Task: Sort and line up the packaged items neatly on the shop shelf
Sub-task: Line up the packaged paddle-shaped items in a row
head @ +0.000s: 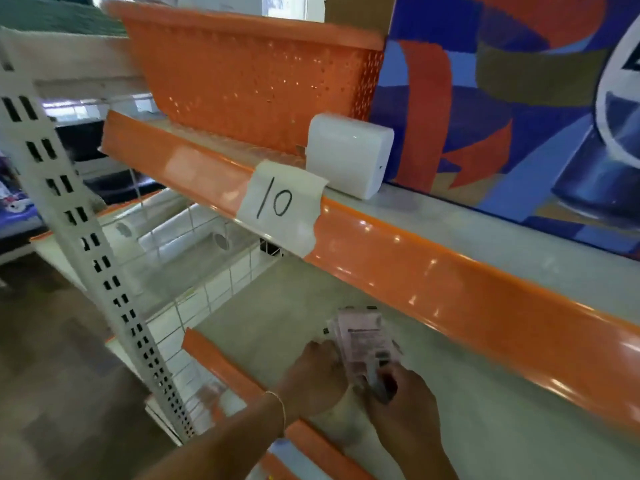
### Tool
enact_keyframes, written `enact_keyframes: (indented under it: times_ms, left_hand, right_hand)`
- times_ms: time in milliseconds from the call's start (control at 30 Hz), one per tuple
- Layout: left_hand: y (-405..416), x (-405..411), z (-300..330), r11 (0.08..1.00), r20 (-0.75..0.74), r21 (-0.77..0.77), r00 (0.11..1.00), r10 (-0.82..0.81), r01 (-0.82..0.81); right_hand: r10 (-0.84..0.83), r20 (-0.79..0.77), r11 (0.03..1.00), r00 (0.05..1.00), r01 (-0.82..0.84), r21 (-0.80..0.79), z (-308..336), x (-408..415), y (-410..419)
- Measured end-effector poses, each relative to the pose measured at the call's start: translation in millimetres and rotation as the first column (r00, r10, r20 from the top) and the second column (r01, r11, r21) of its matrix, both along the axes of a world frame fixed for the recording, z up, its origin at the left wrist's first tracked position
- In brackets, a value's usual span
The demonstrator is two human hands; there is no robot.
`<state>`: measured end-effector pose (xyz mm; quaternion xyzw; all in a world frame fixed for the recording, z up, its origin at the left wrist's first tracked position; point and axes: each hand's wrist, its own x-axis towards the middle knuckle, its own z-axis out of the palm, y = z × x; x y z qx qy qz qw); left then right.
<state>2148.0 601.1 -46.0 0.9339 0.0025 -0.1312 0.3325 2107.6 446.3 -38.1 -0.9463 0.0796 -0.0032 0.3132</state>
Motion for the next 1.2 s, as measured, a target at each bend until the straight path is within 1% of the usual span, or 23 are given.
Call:
enact_keyframes:
  times_ms: [100,167,233,300,400,533,567,633,700,733,800,833,867,933,1000,1033,1067,1133,1167,1200]
  left_hand:
    - [5.0,6.1,-2.9,0.996,-0.014,-0.035,0.997,-0.08,0.08]
    - [12.7,13.7,-4.1,0.983,-0.046,-0.158,0.994,-0.1,0.091]
    - [26.4,23.3,-6.8,0.971,-0.072,-0.216,0.991,-0.117,0.099]
    - [42.8,30.7,-6.4,0.964,-0.058,-0.234,0.988,-0.141,0.123]
    - [70.4,43.3,-7.0,0.956,0.011,-0.215,0.98,-0.201,0.198]
    - [109.8,53.7,-5.9,0.951,0.066,-0.165,0.964,-0.256,0.263]
    - [118.7,54.1,-4.5,0.952,0.083,-0.151,0.963,-0.255,0.265]
    - [132.8,56.7,-4.9,0.959,0.137,-0.136,0.963,-0.231,0.249]
    - [142.1,59.1,-8.6,0.957,0.149,-0.191,0.97,-0.191,0.218]
    - [145.4,60.2,-9.8,0.948,0.142,-0.25,0.976,-0.167,0.198]
    - [149.8,61.1,-10.9,0.921,0.114,-0.366,0.988,-0.1,0.135]
    - [150.8,62.0,-10.6,0.904,0.1,-0.415,0.993,-0.064,0.101]
    - [150.9,62.8,-8.4,0.887,0.085,-0.458,0.996,-0.031,0.066]
    - [149.6,66.3,-5.3,0.874,0.065,-0.486,0.998,0.008,0.024]
    - [147.1,69.9,-6.2,0.896,0.116,-0.441,0.993,0.001,0.051]
    - [146.9,71.5,-10.4,0.922,0.156,-0.38,0.988,-0.021,0.079]
    - [146.8,73.5,-17.3,0.954,0.196,-0.278,0.979,-0.056,0.11]
    - [148.4,75.6,-30.5,0.991,0.263,-0.027,0.957,-0.121,0.132]
    - [149.5,76.3,-35.0,0.992,0.287,0.049,0.949,-0.129,0.119]
    - [150.5,77.1,-36.6,0.99,0.299,0.088,0.945,-0.134,0.112]
  right_hand:
    - [-0.023,-0.043,1.0,0.999,0.023,-0.012,7.9,-5.8,1.0]
    - [-0.064,-0.055,0.997,0.996,0.062,-0.038,14.0,-8.3,5.9]
    - [-0.123,-0.025,0.989,0.992,0.121,-0.087,20.6,-10.0,14.9]
    - [-0.19,-0.032,0.975,0.981,0.184,-0.128,29.9,-13.6,27.3]
    - [-0.281,-0.045,0.951,0.959,0.271,-0.15,40.0,-18.2,50.9]
    - [-0.353,0.07,0.928,0.933,0.359,-0.1,34.7,-24.4,86.9]
    - [-0.358,0.093,0.929,0.929,0.365,-0.064,32.2,-25.5,97.7]
    - [-0.381,0.095,0.923,0.92,0.372,0.096,26.2,-23.7,118.4]
    - [-0.415,0.001,0.865,0.91,0.394,0.309,21.7,-15.6,139.1]
    - [-0.426,-0.066,0.804,0.902,0.411,0.429,19.1,-8.5,148.6]
    - [-0.406,-0.217,0.638,0.888,0.445,0.628,15.3,6.1,167.4]
    - [-0.381,-0.263,0.575,0.887,0.449,0.684,15.2,12.6,176.5]
    - [-0.359,-0.275,0.549,0.892,0.439,0.711,15.1,18.5,183.6]
    - [-0.329,-0.241,0.596,0.913,0.398,0.698,17.1,27.6,194.5]
    - [-0.292,-0.171,0.722,0.941,0.334,0.606,17.1,35.4,199.2]
    - [-0.266,-0.15,0.79,0.952,0.305,0.533,17.8,38.7,201.4]
    - [-0.244,-0.144,0.839,0.959,0.283,0.464,16.9,41.4,202.9]
    - [-0.214,-0.148,0.893,0.966,0.255,0.37,8.4,45.9,205.0]
    - [-0.196,-0.136,0.922,0.971,0.23,0.312,1.8,48.1,205.8]
    - [-0.179,-0.103,0.953,0.979,0.198,0.231,-5.7,50.0,206.7]
